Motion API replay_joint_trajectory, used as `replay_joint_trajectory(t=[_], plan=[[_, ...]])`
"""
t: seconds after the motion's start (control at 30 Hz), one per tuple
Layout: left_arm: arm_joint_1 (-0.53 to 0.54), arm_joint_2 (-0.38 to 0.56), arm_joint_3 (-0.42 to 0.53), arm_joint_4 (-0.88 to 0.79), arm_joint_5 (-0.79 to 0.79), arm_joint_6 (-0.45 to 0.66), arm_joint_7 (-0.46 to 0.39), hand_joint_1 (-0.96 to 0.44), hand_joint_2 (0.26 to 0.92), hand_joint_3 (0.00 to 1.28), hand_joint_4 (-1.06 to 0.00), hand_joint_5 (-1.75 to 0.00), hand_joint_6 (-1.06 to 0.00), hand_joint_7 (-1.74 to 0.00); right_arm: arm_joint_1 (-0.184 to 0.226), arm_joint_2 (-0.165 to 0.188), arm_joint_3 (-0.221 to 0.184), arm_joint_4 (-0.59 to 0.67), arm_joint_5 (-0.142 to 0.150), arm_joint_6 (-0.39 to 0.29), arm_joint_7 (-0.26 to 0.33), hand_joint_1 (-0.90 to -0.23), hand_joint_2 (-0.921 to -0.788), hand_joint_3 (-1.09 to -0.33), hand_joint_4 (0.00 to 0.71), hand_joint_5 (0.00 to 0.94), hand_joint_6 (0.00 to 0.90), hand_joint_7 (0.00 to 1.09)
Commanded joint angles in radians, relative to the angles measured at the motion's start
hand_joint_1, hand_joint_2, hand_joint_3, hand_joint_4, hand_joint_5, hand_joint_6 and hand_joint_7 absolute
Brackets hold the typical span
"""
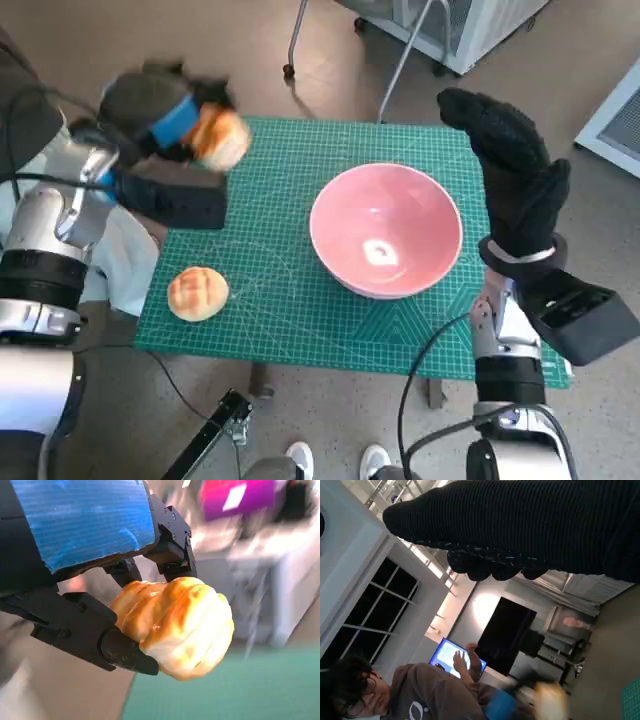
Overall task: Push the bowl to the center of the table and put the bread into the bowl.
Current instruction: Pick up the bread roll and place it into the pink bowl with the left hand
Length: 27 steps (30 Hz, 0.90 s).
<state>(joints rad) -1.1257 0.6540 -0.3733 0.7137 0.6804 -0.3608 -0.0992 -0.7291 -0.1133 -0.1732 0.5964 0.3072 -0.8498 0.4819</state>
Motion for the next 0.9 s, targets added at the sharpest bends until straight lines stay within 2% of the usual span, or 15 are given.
replay_joint_trajectory(t=[0.03,0.2,0.4,0.57,0.6,0.67,0.7,0.73,0.77,0.8,0.9], plan=[[0.029,-0.063,0.005,-0.136,-0.032,-0.035,-0.01,0.0,0.92,0.07,-0.66,-1.18,-0.64,-1.17,0.012,0.001,0.005,0.018,-0.002,0.015,0.002,-0.664,-0.921,-0.683,0.38,0.012,0.117,0.84],[0.0,-0.14,-0.032,-0.079,-0.051,-0.147,-0.016,0.0,0.92,0.07,-0.63,-1.23,-0.67,-1.12,0.015,0.006,0.012,0.005,-0.001,0.024,0.001,-0.662,-0.921,-0.684,0.38,0.012,0.118,0.84],[-0.018,-0.215,-0.052,0.002,-0.057,-0.206,-0.022,0.0,0.918,0.09,-0.58,-1.34,-0.7,-1.04,0.024,0.006,0.018,-0.013,0.0,0.03,0.0,-0.663,-0.921,-0.685,0.38,0.011,0.119,0.84],[-0.021,-0.273,-0.098,0.037,0.001,-0.173,-0.021,0.0,0.918,0.1,-0.55,-1.38,-0.69,-1.03,0.038,-0.002,0.018,-0.029,0.01,0.037,0.006,-0.664,-0.921,-0.686,0.379,0.011,0.118,0.84],[-0.018,-0.286,-0.102,0.043,-0.006,-0.145,-0.06,0.0,0.918,0.11,-0.55,-1.39,-0.7,-1.03,0.039,-0.004,0.017,-0.029,0.014,0.039,0.009,-0.664,-0.921,-0.686,0.379,0.011,0.118,0.84],[-0.012,-0.307,-0.105,0.051,-0.026,-0.085,-0.144,0.0,0.919,0.17,-0.49,-1.39,-0.6,-1.19,0.041,-0.008,0.014,-0.03,0.018,0.04,0.012,-0.665,-0.921,-0.685,0.379,0.011,0.118,0.84],[-0.009,-0.314,-0.105,0.052,-0.036,-0.058,-0.184,-0.02,0.891,0.17,-0.39,-1.12,-0.47,-1.06,0.042,-0.009,0.013,-0.031,0.018,0.041,0.013,-0.665,-0.921,-0.685,0.378,0.011,0.117,0.84],[-0.007,-0.323,-0.105,0.055,-0.049,-0.017,-0.243,-0.03,0.885,0.17,-0.37,-0.99,-0.43,-0.98,0.043,-0.011,0.012,-0.03,0.018,0.04,0.013,-0.666,-0.921,-0.685,0.378,0.011,0.117,0.84],[-0.006,-0.329,-0.103,0.054,-0.058,0.013,-0.286,-0.05,0.871,0.14,-0.29,-0.7,-0.32,-0.83,0.043,-0.012,0.011,-0.031,0.018,0.04,0.013,-0.666,-0.921,-0.685,0.377,0.01,0.117,0.85],[-0.01,-0.339,-0.102,0.067,-0.071,0.048,-0.339,-0.06,0.868,0.11,-0.26,-0.48,-0.26,-0.72,0.044,-0.014,0.01,-0.031,0.018,0.039,0.012,-0.666,-0.921,-0.684,0.377,0.01,0.116,0.85],[-0.014,-0.35,-0.095,0.083,-0.096,0.091,-0.425,-0.06,0.839,0.05,-0.17,-0.17,-0.14,-0.56,0.046,-0.019,0.007,-0.033,0.015,0.037,0.009,-0.666,-0.921,-0.69,0.374,0.008,0.114,0.85]])
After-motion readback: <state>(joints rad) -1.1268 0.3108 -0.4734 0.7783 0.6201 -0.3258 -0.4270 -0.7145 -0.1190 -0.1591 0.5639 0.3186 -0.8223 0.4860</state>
